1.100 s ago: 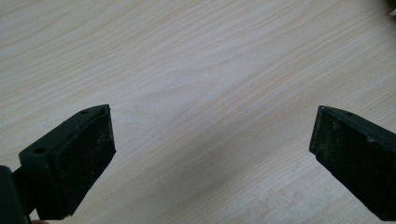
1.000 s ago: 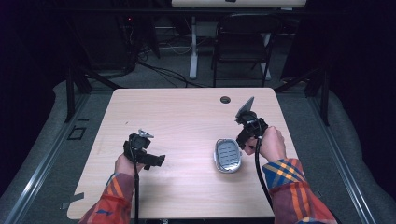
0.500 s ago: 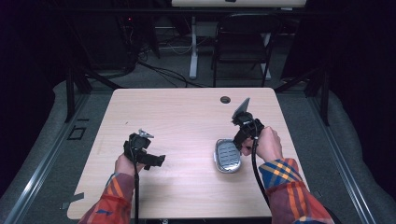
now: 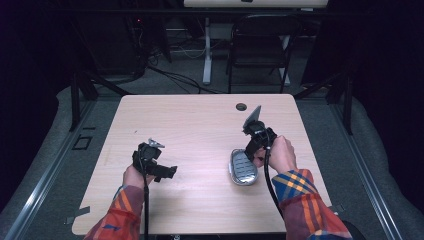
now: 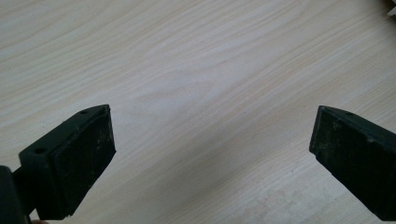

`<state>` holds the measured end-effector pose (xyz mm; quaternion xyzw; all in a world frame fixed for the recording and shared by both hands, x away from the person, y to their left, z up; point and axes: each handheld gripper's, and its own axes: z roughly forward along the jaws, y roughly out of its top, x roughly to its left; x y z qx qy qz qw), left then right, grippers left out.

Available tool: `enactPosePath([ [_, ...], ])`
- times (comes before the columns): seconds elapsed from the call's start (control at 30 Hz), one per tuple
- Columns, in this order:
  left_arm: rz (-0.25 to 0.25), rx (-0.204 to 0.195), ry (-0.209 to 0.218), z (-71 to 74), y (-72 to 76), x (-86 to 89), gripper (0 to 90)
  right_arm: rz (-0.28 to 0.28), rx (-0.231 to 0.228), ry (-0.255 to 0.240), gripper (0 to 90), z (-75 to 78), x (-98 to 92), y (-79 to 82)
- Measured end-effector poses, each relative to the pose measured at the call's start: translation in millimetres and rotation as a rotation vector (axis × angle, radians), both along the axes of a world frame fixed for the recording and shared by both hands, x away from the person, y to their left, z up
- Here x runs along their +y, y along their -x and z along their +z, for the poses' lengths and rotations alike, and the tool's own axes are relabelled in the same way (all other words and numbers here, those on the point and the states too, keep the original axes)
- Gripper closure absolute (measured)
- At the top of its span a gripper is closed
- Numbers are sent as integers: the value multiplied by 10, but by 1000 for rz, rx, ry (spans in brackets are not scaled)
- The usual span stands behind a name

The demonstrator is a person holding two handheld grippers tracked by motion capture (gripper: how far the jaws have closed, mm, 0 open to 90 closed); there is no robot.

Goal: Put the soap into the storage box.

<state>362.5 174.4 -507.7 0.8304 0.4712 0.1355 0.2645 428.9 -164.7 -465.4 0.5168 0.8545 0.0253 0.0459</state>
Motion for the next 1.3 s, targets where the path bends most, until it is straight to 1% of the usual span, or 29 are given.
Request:
enactPosePath([
  [0.13,1,-1,-3,-1,0,-2,1,0,4,-1,372,-20,33,-8],
  [0.17,0,0,-3,-2,0,-2,1,-4,-4,-10,372,-41,57,-6],
  [0.2,0,0,-3,-2,0,-2,1,4,6,-5,372,-42,65,-12],
  [0.27,-1,1,-2,-2,0,-4,0,6,5,-5,372,-51,74,-13],
  [0.33,-1,1,-2,-2,1,-3,1,-2,0,-17,372,-79,107,-8],
  [0.47,-4,2,-2,-3,1,-5,1,9,12,-8,372,-91,131,-20],
  [0.53,-4,1,-1,-3,1,-6,1,2,7,-18,372,-106,139,-17],
  [0.6,-5,3,-3,-3,0,-6,1,10,18,-8,372,-119,156,-28],
  [0.63,-6,3,-3,-3,0,-6,0,-2,6,-21,372,-140,168,-21],
  [0.8,-6,3,-3,-4,-1,-6,1,3,12,-14,372,-167,200,-28],
  [0.83,-7,6,-4,-3,-2,-7,1,11,26,3,372,-161,207,-35],
  [0.87,-7,5,-3,-4,-2,-10,1,2,16,-6,372,-181,221,-29],
  [0.93,-7,3,-3,-5,-3,-15,1,1,16,-7,372,-195,239,-26],
  [0.97,-7,4,-1,-5,-7,-18,1,19,36,16,372,-194,255,-35],
  [1.03,-7,3,-2,-5,-10,-21,1,14,31,13,372,-205,266,-32],
  [1.1,-12,6,-3,-6,-13,-28,1,18,39,23,371,-214,281,-34],
  [1.23,-14,6,-2,-6,-20,-26,0,11,38,26,371,-240,298,-37],
  [1.27,-9,-1,-3,-9,-18,-31,1,9,36,26,372,-247,306,-36],
  [1.3,-8,-1,1,-8,-20,-34,0,11,44,30,371,-251,318,-36],
])
